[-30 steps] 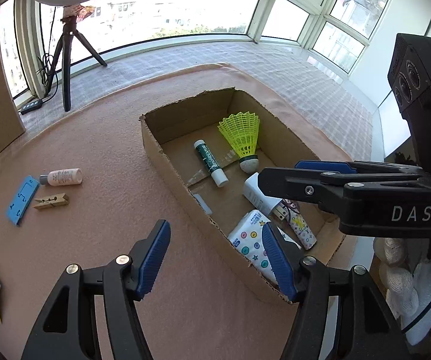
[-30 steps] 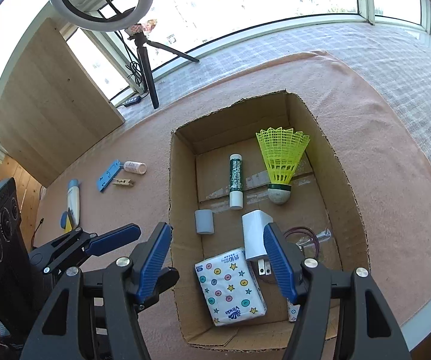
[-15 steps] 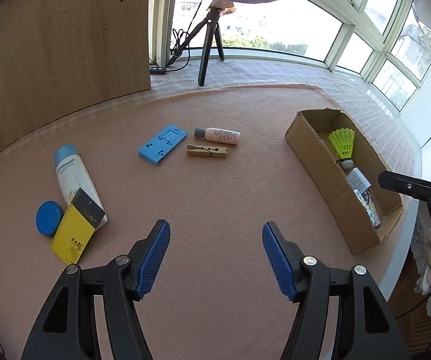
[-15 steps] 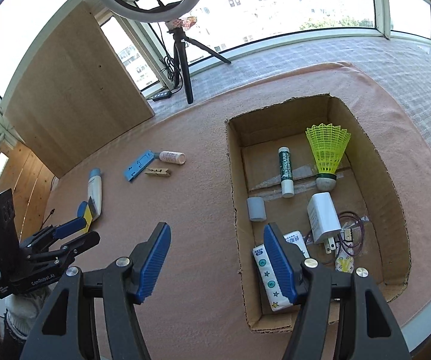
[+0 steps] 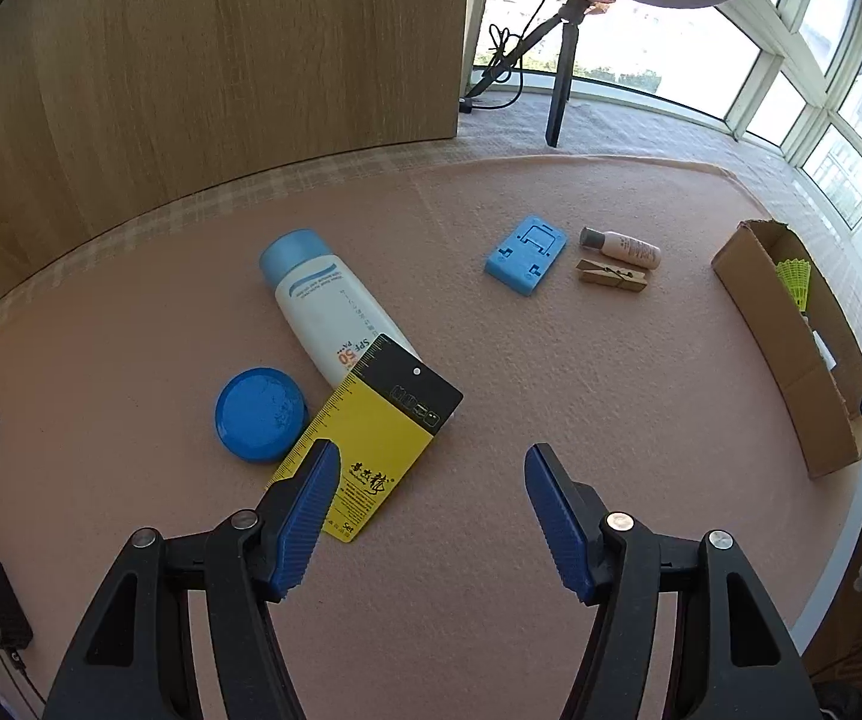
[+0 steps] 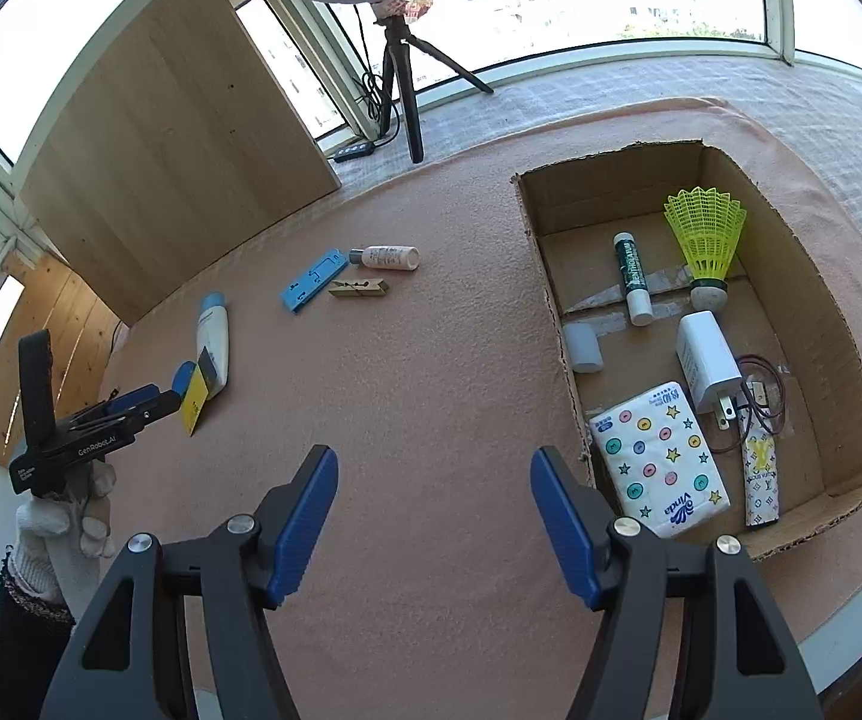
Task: Organize objects
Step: 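Move the left gripper to the yellow ruler-printed card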
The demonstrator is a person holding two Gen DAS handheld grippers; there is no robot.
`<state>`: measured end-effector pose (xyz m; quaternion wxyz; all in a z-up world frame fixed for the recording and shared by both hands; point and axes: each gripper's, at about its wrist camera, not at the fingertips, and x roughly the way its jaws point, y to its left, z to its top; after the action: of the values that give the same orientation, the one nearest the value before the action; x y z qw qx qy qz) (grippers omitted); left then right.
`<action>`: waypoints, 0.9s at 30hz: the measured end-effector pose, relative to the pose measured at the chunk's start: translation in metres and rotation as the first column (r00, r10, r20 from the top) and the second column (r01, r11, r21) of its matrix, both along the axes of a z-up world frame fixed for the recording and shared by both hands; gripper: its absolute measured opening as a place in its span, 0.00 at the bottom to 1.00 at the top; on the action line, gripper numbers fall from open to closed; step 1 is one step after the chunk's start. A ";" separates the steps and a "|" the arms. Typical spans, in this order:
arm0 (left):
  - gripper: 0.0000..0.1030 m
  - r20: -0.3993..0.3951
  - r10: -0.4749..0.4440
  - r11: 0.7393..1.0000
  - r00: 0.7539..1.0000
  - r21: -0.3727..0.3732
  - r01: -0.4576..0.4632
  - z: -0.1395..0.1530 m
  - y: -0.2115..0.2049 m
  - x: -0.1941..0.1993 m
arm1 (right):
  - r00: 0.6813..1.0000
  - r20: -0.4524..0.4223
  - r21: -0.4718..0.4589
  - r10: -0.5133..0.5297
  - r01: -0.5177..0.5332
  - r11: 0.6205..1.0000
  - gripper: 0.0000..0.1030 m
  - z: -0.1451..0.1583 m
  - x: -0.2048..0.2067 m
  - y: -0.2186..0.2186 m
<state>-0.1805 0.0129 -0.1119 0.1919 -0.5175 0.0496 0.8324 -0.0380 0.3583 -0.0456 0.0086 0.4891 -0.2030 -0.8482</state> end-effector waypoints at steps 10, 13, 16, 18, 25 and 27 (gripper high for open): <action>0.70 0.042 -0.153 0.985 0.987 -0.081 0.156 -0.020 0.012 -0.017 | 0.997 0.036 -0.034 -0.065 0.067 0.997 0.61 -0.004 0.012 0.007; 0.70 0.050 -0.178 0.977 0.983 -0.108 0.182 -0.024 0.016 -0.020 | 0.996 0.042 -0.041 -0.074 0.076 0.996 0.61 -0.005 0.012 0.008; 0.70 0.057 -0.190 0.974 0.980 -0.115 0.195 -0.027 0.017 -0.023 | 0.997 0.048 -0.043 -0.068 0.070 0.997 0.61 -0.005 0.010 0.006; 0.70 0.064 -0.189 0.974 0.980 -0.116 0.195 -0.030 0.016 -0.026 | 0.997 0.052 -0.040 -0.061 0.064 0.997 0.61 -0.005 0.009 0.004; 0.70 0.079 -0.190 0.976 0.979 -0.097 0.197 -0.035 0.015 -0.030 | 0.997 0.065 -0.043 -0.041 0.044 0.998 0.61 -0.007 0.003 -0.004; 0.70 0.087 -0.192 0.975 0.978 -0.097 0.200 -0.037 0.015 -0.029 | 0.997 0.068 -0.044 -0.036 0.040 0.998 0.61 -0.007 0.002 -0.006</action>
<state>-0.2098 0.0282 -0.1486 0.2475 -0.5512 0.1366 0.7850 -0.0361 0.3523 -0.0530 -0.0034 0.5132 -0.2315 -0.8265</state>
